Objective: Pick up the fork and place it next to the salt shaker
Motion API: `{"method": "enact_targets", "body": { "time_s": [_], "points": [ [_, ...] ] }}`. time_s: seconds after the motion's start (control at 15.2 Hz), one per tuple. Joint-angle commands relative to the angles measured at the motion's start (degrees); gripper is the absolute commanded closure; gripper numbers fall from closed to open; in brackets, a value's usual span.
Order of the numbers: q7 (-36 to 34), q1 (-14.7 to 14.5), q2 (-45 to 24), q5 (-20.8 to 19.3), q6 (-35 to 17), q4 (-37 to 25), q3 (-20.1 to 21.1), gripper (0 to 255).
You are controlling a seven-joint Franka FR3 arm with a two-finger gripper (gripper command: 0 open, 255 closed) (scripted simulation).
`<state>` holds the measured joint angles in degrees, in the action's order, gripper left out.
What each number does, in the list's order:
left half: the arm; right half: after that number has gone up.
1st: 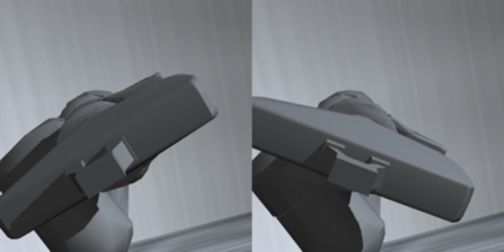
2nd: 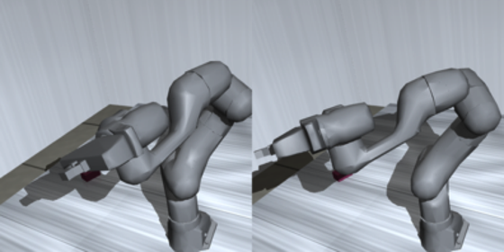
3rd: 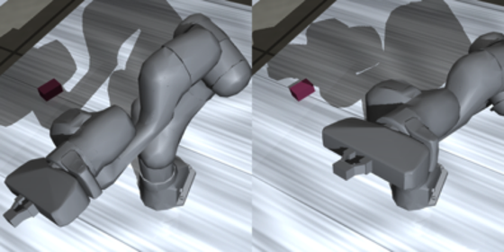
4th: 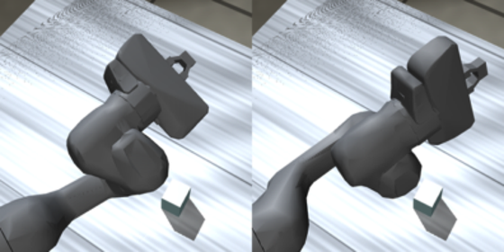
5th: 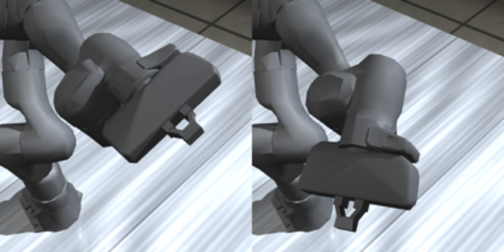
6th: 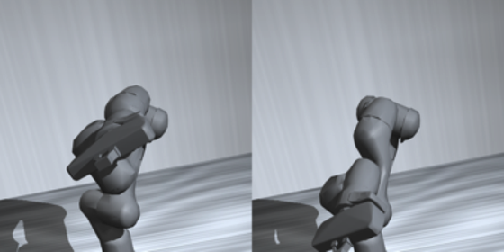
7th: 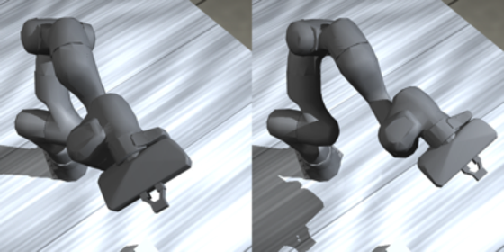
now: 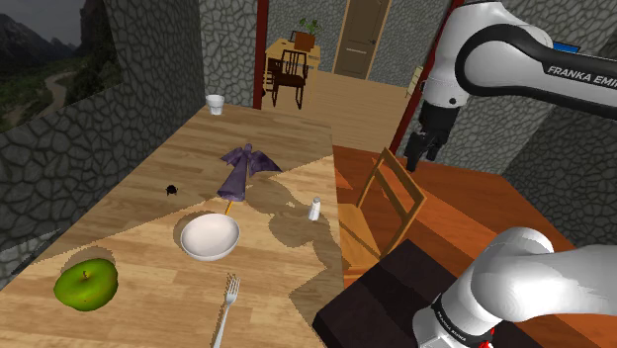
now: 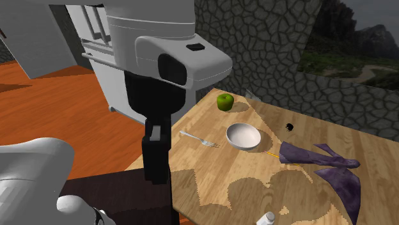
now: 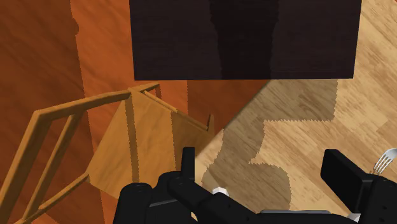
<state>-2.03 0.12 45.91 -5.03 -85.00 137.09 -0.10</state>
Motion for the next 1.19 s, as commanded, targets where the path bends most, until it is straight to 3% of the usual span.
{"method": "enact_targets", "body": {
  "time_s": [0.0,0.59,1.12],
  "points": [
    [0.0,0.0,0.0,0.0,0.0,0.0,0.0,0],
    [-15.4,-2.2,1.4,9.1,-12.5,12.5,9.8,0],
    [-28.9,-4.5,-5.8,16.9,-27.1,17.9,20.3,0]
  ]
}}
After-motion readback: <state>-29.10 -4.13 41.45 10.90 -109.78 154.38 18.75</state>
